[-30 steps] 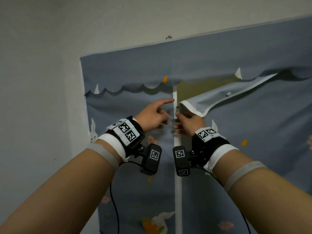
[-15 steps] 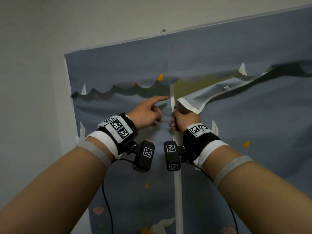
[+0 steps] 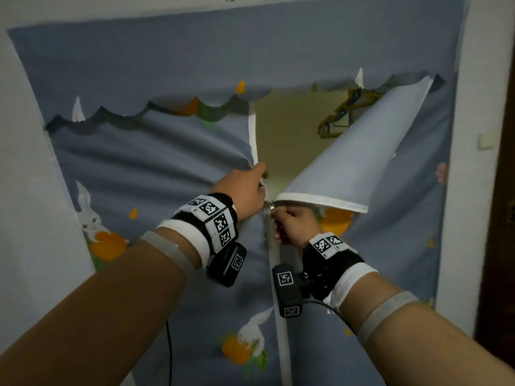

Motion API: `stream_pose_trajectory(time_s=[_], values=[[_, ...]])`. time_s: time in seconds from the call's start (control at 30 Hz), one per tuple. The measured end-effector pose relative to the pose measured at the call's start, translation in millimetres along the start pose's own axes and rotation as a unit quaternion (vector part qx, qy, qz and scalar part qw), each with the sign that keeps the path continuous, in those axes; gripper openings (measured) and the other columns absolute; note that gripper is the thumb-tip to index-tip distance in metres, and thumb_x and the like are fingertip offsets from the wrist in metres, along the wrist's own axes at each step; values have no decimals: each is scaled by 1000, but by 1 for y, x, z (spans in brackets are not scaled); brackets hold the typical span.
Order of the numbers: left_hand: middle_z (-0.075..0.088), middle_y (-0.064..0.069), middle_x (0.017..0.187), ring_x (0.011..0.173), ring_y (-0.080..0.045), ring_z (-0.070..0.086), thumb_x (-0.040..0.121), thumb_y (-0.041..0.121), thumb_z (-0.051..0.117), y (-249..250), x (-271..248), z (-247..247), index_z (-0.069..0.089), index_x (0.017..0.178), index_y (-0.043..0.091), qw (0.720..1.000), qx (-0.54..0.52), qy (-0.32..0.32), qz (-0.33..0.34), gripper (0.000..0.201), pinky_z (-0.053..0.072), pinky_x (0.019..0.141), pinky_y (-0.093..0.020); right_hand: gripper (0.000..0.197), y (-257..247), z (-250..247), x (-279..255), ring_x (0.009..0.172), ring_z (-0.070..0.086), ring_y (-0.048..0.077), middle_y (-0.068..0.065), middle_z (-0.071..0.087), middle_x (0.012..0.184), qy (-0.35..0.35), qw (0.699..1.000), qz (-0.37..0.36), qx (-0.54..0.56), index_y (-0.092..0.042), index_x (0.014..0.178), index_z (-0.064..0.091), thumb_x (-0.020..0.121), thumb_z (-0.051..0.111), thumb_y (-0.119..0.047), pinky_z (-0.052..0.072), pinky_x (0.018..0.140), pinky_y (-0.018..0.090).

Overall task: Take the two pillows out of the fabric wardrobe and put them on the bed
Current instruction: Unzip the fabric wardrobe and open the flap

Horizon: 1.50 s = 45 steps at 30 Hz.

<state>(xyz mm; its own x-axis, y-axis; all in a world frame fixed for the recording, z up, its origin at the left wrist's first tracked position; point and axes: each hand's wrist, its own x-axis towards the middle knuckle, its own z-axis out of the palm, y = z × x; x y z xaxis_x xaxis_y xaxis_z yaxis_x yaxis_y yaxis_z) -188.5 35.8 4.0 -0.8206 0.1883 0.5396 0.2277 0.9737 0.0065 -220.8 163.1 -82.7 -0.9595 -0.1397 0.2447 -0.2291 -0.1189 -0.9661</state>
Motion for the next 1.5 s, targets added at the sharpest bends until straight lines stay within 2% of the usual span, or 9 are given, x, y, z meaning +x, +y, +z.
stream_pose_trajectory(time_s=[0.1,0.3,0.53,0.77,0.97,1.13,1.23,1.37,1.5], values=[[71,-6,92,87,-32,65,88,35,45,-4,-20,28,52,99,29,1000,10,-6,12,14,56,77,-43,21,22,2,-19,33,46,13,5,51,52,20,1000,-7,9,-13,75,60,94,52,-8,39,38,17],[61,-6,70,72,-32,59,93,24,50,-12,-58,75,51,97,17,992,-109,64,8,8,52,67,-41,13,48,10,-31,34,47,16,3,46,46,70,998,-6,1,-8,85,62,93,52,-6,42,42,20],[70,-1,76,72,-27,69,90,34,36,-42,-83,100,48,87,27,957,-227,106,-145,14,59,72,-45,18,137,-14,-52,38,58,17,4,58,47,-1,981,195,-23,-15,73,59,91,60,-12,51,47,24],[59,-6,64,54,-24,52,96,25,41,25,-139,174,35,143,31,978,-149,-124,-76,48,48,53,-38,17,221,-43,-93,44,66,14,3,64,56,-88,945,316,-12,-16,79,59,95,54,-12,50,45,19],[63,-7,87,83,-32,62,89,37,38,45,-200,255,60,97,18,941,-75,-288,-163,30,49,67,-35,22,265,-58,-121,48,65,18,10,64,66,-128,929,348,13,-13,79,61,95,50,-3,56,47,22],[60,-9,79,71,-32,58,97,30,41,40,-257,298,43,94,22,950,-125,-145,-247,9,53,64,-42,24,297,-58,-132,30,55,13,17,52,65,-121,931,343,32,-5,79,55,94,42,9,48,35,19],[66,-7,82,72,-29,62,97,25,42,30,-284,318,48,94,21,920,-180,-70,-341,8,55,67,-45,19,325,-60,-139,27,55,13,17,51,56,-115,933,339,16,-2,86,51,95,41,12,45,31,18],[70,-3,88,80,-24,67,97,23,35,14,-319,333,45,102,29,864,-219,-16,-454,12,56,76,-41,11,380,-59,-152,43,59,25,13,60,56,-93,922,371,-53,-5,88,56,95,50,2,47,33,20],[67,-5,87,76,-20,63,99,27,33,12,-341,341,42,101,28,847,-208,66,-484,9,46,62,-29,20,428,-53,-155,59,62,33,18,64,66,-92,908,399,-85,-8,73,59,93,58,-10,58,51,34]])
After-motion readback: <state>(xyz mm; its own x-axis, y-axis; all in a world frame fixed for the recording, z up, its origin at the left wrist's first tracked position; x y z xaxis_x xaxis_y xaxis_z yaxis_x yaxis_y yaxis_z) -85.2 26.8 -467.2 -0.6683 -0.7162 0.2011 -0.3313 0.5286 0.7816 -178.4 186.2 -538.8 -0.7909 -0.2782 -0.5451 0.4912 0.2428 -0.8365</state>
